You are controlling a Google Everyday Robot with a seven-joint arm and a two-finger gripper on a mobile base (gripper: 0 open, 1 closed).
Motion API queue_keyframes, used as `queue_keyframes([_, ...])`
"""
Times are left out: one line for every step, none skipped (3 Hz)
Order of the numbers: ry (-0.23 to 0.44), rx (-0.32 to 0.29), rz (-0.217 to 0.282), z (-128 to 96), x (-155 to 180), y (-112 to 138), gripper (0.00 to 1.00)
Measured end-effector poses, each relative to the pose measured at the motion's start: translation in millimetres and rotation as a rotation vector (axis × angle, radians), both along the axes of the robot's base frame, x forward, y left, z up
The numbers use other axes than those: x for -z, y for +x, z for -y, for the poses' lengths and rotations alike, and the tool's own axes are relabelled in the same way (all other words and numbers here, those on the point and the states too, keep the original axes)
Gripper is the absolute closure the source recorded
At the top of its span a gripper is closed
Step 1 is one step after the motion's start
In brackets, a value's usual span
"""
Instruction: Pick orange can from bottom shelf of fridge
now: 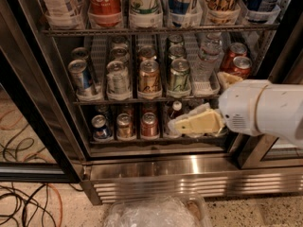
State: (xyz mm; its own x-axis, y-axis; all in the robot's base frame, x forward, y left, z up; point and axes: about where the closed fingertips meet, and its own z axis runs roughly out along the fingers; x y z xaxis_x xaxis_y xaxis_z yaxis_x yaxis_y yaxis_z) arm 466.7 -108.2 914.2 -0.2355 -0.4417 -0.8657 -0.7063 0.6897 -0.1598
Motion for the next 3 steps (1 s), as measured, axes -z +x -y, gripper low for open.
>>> queue_keyframes([0.085, 0.075, 0.033, -23, 13, 5, 0.00])
queue_keyframes([0.081, 0.075, 0.045, -23, 15, 7, 0.00])
queue_keyframes([0.105, 0.087, 0.060, -25, 32, 11, 0.00])
